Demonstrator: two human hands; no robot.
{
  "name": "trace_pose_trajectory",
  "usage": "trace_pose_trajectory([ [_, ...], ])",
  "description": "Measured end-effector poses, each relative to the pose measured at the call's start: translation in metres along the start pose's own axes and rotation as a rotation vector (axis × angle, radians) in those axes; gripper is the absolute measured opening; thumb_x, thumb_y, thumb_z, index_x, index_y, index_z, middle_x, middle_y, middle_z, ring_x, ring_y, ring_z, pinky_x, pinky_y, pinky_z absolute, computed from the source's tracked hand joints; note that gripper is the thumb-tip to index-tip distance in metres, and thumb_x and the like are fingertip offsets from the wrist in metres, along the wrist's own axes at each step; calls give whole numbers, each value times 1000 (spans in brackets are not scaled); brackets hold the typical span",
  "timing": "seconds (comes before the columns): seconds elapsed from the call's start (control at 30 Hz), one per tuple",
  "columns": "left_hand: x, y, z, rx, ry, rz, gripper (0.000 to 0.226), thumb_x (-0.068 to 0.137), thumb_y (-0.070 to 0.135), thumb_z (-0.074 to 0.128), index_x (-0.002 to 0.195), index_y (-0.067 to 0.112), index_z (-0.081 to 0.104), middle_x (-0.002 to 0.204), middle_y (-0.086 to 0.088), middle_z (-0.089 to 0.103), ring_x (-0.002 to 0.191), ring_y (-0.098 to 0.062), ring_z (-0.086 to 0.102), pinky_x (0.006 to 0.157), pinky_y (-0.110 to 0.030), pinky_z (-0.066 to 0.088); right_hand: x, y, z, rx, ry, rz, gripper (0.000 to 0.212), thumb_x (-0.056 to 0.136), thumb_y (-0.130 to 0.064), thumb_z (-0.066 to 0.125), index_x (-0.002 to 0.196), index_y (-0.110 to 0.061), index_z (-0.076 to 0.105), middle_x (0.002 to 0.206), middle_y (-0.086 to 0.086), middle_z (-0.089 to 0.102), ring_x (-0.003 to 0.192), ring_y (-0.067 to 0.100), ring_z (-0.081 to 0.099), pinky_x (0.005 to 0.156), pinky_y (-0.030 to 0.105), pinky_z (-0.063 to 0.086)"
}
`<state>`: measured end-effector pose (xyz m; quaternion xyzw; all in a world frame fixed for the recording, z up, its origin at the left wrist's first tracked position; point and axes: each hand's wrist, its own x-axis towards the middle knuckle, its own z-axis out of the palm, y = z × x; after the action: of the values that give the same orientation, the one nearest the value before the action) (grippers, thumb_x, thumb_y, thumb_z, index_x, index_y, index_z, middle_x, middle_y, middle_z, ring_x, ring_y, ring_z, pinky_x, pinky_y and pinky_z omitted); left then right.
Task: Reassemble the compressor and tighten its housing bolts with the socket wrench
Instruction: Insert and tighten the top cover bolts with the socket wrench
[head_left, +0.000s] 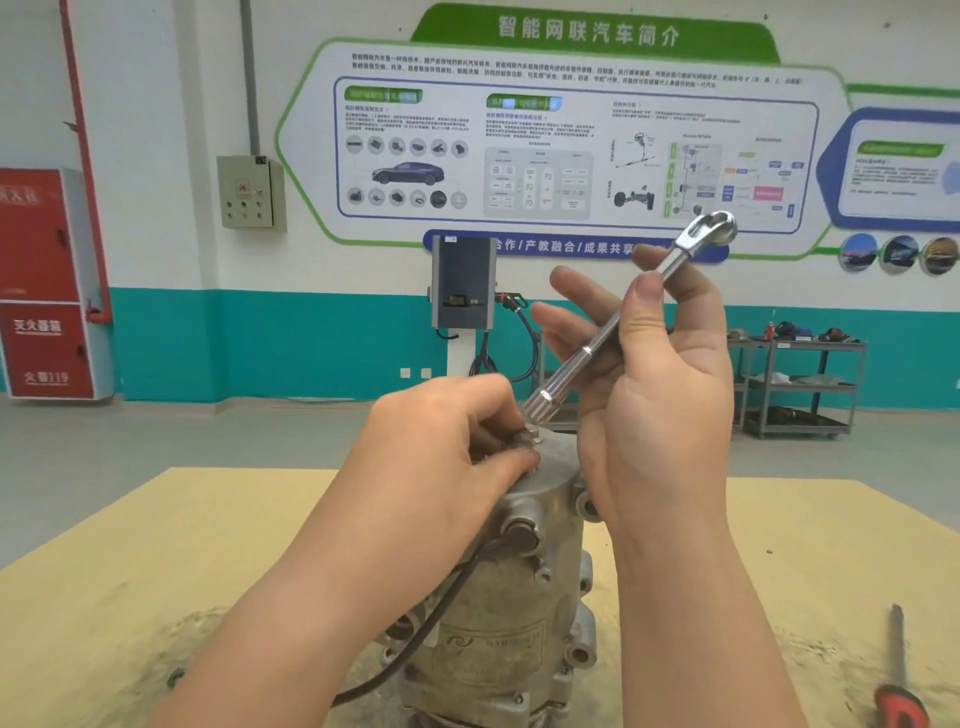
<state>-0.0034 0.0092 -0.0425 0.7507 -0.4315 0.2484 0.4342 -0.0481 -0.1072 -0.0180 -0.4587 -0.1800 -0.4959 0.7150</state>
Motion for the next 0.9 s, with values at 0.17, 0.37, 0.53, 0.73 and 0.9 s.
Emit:
trace_pose_trajectory([
  [0.17,2,-9,-3,-2,-99,-64,31,78,31,67,109,40,67,107,28,61,102,9,56,89,-7,42,1,0,1,-60,-46,60,9,100,-19,44,105,-20,52,86,10,75,62,18,71,72,31,58],
  [0.37,5,-11,3,-223,-110,-126,60,58,27,43,113,48,52,111,24,63,105,8,59,96,-22,49,-4,3,4,-56,-157,156,25,80,-33,55,102,-26,64,91,11,75,66,23,73,53,30,57],
  [0.53,3,0,-3,-303,-123,-133,96,22,20,-2,86,27,68,83,15,75,75,4,69,67,-9,50,-2,-7,2,-261,-301,167,20,96,-19,52,106,-29,67,94,3,75,78,16,71,64,29,60],
  [0.73,12,2,-8,-288,-149,-188,13,81,34,63,80,35,75,75,1,75,73,-18,70,63,-24,53,4,-18,-4,-365,-420,196,26,101,-7,45,109,-24,63,88,-1,75,79,8,69,71,28,59],
  [0.9,15,-1,-6,-363,-150,-249,29,70,37,52,86,44,75,83,5,77,90,-20,73,95,-48,52,8,-13,-10,-211,-327,250,19,96,-1,52,107,-10,64,88,7,75,80,17,73,63,24,57],
])
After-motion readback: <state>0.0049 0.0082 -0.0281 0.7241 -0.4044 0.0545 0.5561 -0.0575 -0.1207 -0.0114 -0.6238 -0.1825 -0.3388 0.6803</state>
